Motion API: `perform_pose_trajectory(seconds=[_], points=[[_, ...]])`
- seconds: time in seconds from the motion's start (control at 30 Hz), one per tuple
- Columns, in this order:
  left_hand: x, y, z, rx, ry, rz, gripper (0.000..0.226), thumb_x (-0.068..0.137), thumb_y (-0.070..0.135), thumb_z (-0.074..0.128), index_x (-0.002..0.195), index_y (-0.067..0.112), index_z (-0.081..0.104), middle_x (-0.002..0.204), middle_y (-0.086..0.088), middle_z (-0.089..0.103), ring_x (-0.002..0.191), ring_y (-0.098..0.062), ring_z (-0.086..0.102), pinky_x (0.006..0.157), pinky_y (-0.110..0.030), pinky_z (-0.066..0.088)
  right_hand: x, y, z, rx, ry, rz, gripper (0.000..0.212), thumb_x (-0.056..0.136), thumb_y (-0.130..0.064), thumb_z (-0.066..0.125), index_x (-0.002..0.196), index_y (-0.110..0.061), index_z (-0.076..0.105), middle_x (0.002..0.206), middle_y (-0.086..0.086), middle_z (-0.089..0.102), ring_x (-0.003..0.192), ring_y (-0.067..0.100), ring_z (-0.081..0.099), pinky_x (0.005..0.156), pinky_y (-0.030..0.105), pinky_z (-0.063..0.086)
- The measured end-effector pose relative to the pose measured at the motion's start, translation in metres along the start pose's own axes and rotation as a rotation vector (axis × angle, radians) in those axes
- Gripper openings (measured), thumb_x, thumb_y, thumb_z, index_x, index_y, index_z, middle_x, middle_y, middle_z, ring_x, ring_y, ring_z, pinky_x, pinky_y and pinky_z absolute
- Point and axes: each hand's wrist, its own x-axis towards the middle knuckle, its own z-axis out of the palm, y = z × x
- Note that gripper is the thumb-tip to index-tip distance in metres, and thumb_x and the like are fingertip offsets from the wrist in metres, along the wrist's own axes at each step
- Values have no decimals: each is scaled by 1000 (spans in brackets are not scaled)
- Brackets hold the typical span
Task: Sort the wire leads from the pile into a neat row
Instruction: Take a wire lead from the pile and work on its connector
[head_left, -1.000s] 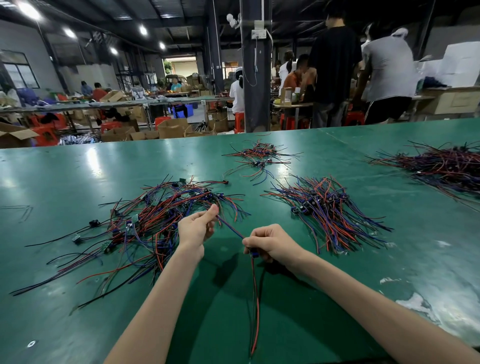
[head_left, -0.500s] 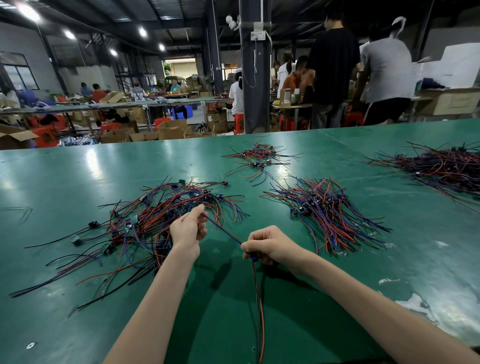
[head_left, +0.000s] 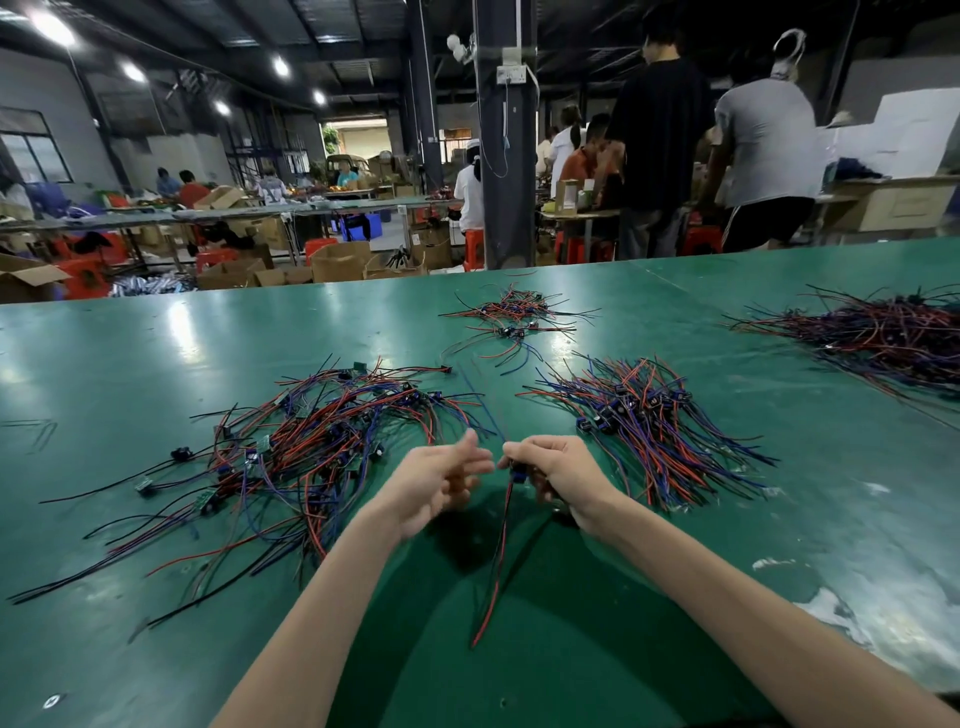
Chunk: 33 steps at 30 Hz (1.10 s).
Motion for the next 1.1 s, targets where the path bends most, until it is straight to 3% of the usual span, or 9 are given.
perform_pose_trajectory(seconds=[0.1, 0.23, 0.4, 0.5, 0.63, 0.9, 1.1], points=[[-1, -12, 16, 127, -154, 57, 17, 91, 20, 61, 82, 9, 70, 66, 4, 66, 52, -4, 48, 49, -13, 38, 4, 1, -4, 63, 47, 12, 27, 87, -15, 66, 61, -12, 72, 48, -2, 54, 36, 5, 34, 35, 15, 28], [0, -18, 22, 111, -173, 129, 11, 87, 12, 64, 79, 5, 68, 62, 2, 62, 48, -3, 44, 46, -13, 34, 6, 2, -3, 115, 38, 41, 25, 89, -17, 65, 66, -9, 72, 55, 2, 59, 38, 6, 41, 37, 17, 35], [1, -14, 21, 24, -52, 137, 11, 88, 6, 62, 79, 4, 68, 65, -1, 63, 46, -2, 46, 45, -11, 37, 8, 0, -2, 269, -22, 148, 20, 93, -23, 59, 83, -7, 64, 63, 1, 57, 46, 9, 47, 44, 20, 43], [2, -12, 20, -58, 16, 140, 11, 89, 9, 61, 81, 6, 68, 66, 0, 68, 47, -3, 43, 47, -13, 35, 5, 2, 1, 196, -89, 186, 18, 92, -23, 61, 82, -9, 55, 69, 2, 58, 45, 7, 47, 45, 20, 44], [4, -13, 18, -113, 71, 116, 8, 88, 11, 63, 83, 9, 70, 58, 4, 58, 47, -2, 46, 60, -21, 41, 1, 4, 6, 102, -166, 176, 18, 88, -20, 66, 75, -9, 58, 68, 1, 59, 42, 5, 47, 41, 18, 42], [7, -11, 17, -185, 26, 65, 6, 84, 10, 67, 85, 6, 71, 62, 3, 61, 48, -2, 44, 46, -12, 40, 2, 7, 7, 108, -138, 122, 12, 85, -2, 66, 75, -8, 61, 58, 0, 59, 37, 6, 43, 36, 17, 37], [8, -14, 18, -120, 102, 135, 4, 82, 11, 71, 85, 9, 69, 73, -2, 64, 57, -6, 49, 50, -14, 40, 2, 9, 7, 93, -128, 121, 14, 86, 1, 64, 75, -8, 61, 65, 6, 56, 37, 6, 42, 37, 18, 36]])
